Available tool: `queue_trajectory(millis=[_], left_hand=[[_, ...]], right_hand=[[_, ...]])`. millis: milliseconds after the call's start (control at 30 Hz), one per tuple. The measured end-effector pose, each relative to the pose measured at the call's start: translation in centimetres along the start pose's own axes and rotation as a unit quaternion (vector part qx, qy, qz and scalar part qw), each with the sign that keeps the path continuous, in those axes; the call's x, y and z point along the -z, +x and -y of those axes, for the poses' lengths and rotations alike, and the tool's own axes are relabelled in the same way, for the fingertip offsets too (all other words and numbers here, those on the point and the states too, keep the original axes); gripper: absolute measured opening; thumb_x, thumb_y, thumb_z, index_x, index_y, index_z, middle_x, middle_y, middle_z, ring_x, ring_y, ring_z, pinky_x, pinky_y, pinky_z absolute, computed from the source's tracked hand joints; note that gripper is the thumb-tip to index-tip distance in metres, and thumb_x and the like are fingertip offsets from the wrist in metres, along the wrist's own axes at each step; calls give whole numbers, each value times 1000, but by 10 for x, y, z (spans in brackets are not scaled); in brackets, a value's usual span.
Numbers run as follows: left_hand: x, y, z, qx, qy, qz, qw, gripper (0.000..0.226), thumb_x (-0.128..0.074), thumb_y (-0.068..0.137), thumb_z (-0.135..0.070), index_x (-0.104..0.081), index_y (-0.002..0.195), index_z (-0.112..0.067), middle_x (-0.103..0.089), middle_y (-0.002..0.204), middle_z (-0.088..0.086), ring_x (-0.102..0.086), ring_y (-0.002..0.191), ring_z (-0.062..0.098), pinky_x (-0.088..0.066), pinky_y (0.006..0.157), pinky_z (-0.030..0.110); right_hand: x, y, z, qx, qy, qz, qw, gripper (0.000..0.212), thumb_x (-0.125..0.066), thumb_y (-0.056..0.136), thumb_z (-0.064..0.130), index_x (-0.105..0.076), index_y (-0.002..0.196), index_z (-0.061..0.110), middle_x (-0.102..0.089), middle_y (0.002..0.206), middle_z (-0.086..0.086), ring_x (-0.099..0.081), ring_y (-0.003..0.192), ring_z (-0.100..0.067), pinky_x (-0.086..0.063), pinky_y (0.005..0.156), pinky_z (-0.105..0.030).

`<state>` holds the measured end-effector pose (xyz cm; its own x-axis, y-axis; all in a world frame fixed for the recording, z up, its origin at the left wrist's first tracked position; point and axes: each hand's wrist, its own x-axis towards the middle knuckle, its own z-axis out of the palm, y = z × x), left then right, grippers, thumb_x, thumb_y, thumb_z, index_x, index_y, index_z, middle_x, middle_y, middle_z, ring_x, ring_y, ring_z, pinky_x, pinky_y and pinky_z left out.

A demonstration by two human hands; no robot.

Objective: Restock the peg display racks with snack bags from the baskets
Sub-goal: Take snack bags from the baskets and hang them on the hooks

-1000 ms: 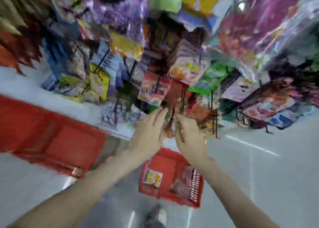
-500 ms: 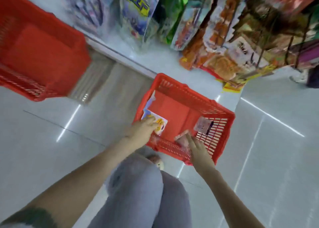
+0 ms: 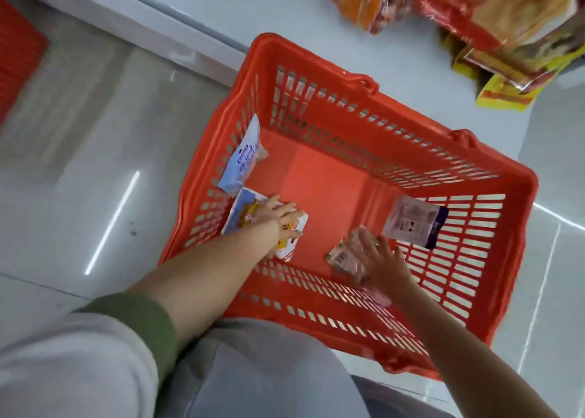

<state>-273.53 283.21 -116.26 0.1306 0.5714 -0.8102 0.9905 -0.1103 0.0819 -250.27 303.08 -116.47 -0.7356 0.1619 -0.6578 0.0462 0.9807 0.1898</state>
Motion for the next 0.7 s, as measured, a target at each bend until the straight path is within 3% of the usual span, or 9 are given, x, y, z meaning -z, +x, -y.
queue_trajectory(millis=[67,133,200,267,367,467,567,667,700], left_hand=[[-8,6,2,18,2,-24,1000,90,-44,88,-68,15,150,-39,32,155,5,21,145,28,5,116,56],[-5,8,4,53,-16,-61,997,84,-41,95,-59,18,149,-34,29,156,7,17,146,29,3,116,57],[4,8,2,100,-64,-110,987,80,-44,98,-44,15,151,-30,20,158,13,10,147,33,-3,116,58],[10,8,0,137,-125,-151,971,73,-48,98,-24,0,153,-25,2,158,21,-4,145,39,-14,115,55],[22,1,1,162,-180,-208,948,68,-55,89,-10,-19,146,-11,-22,152,21,-25,138,40,-34,107,48],[44,-23,4,193,-342,-251,885,63,-60,83,-9,-30,139,-8,-41,138,14,-40,127,33,-44,96,42],[80,-67,8,206,-598,-297,715,50,-62,81,-9,-42,127,-10,-57,120,13,-55,111,33,-44,87,37],[129,-130,6,178,-827,-349,404,36,-63,77,-2,-50,108,-13,-61,95,1,-60,87,16,-44,78,26],[148,-154,5,162,-857,-352,341,33,-61,79,3,-50,106,-13,-60,91,-1,-58,81,10,-45,75,22]], right_hand=[[11,12,5,53,11,7,999,113,-55,74,67,14,151,22,-4,160,-15,-28,136,-44,-36,104,-53],[33,24,18,6,106,5,994,123,-75,75,42,20,149,14,-7,159,-17,-36,133,-39,-44,97,-50],[56,38,32,-95,244,-29,965,113,-79,72,24,1,150,6,-27,148,-20,-39,129,-36,-40,102,-45],[81,46,36,-158,376,-9,913,96,-69,75,10,-6,148,3,-42,132,-22,-45,119,-39,-39,100,-43],[97,46,28,-223,540,-1,812,75,-64,78,2,-16,134,9,-54,97,-9,-59,91,-37,-49,78,-43],[112,22,14,-243,685,-2,686,79,-68,80,-1,-12,132,19,-58,111,-11,-65,99,-30,-57,79,-47],[156,-21,-2,-268,748,-60,604,85,-68,80,-4,-12,139,18,-48,133,-10,-57,115,-20,-56,80,-32],[229,-77,-16,-244,790,-94,554,60,-64,84,-2,-29,123,27,-49,130,-10,-57,114,-19,-53,85,-34],[259,-96,-19,-239,809,-90,530,46,-59,88,-2,-38,114,29,-54,122,-10,-63,104,-19,-54,79,-36]])
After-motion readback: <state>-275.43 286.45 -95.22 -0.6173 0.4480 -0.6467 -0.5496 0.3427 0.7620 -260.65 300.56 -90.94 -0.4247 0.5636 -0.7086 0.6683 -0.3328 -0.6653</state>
